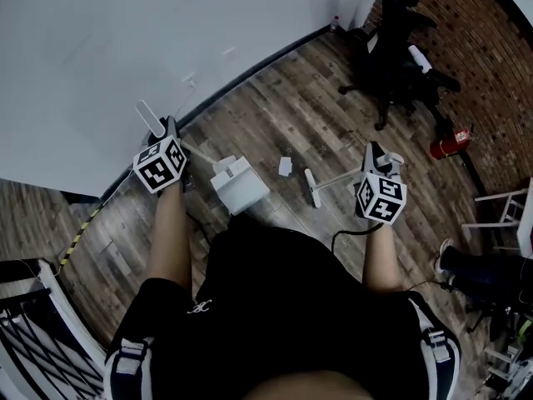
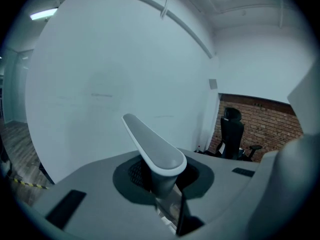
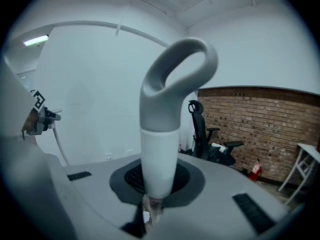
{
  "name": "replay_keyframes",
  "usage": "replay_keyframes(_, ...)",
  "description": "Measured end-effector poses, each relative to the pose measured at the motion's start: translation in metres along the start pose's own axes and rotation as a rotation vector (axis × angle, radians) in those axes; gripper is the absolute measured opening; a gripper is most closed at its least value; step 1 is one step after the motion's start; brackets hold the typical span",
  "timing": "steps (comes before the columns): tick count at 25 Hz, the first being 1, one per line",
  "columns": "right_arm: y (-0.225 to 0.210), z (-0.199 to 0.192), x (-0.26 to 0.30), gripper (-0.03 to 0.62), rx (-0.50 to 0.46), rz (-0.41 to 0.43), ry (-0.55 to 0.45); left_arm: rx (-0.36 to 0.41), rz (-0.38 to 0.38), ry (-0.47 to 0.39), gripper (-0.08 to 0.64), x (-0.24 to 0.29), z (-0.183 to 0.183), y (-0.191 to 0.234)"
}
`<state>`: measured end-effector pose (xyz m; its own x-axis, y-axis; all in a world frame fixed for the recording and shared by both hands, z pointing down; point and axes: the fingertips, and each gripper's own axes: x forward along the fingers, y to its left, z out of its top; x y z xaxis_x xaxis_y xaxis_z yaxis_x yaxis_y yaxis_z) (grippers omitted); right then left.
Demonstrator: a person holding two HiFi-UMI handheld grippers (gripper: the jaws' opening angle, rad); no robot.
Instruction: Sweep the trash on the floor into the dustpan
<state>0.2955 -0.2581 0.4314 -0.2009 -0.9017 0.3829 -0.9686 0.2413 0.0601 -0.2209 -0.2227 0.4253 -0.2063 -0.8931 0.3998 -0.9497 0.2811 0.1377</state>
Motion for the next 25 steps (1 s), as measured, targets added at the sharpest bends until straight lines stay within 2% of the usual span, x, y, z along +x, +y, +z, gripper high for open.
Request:
replay_keyframes(3,0.0,-0.001,0.028,0.035,0.051,-0.071,0.041,-0.025,0.011,-0.001,0.063,0.027,0.012,0.03)
replay_keyframes(6,0.002,0.005,0.056,0.035,0.056,-0.125,0.079,-0.06,0.043,-0.008,0.063,0.051,0.025,0.069)
replay_keyframes(11,0.028,0.018,0.085,0.035,0.048,-0.202,0.101,-0.099,0.098,-0.003,0.065,0.09,0.031,0.135)
replay_keyframes(16,0.052,0.013,0.1,0.034,0.04,-0.251,0.15,-0.217,0.161,0.028,0.1,0.121,0.006,0.193)
replay_keyframes(25,0.057,0.003,0.122,0.028,0.046,-0.285,0.158,-0.421,0.41,0.082,0.112,0.156,-0.057,0.277)
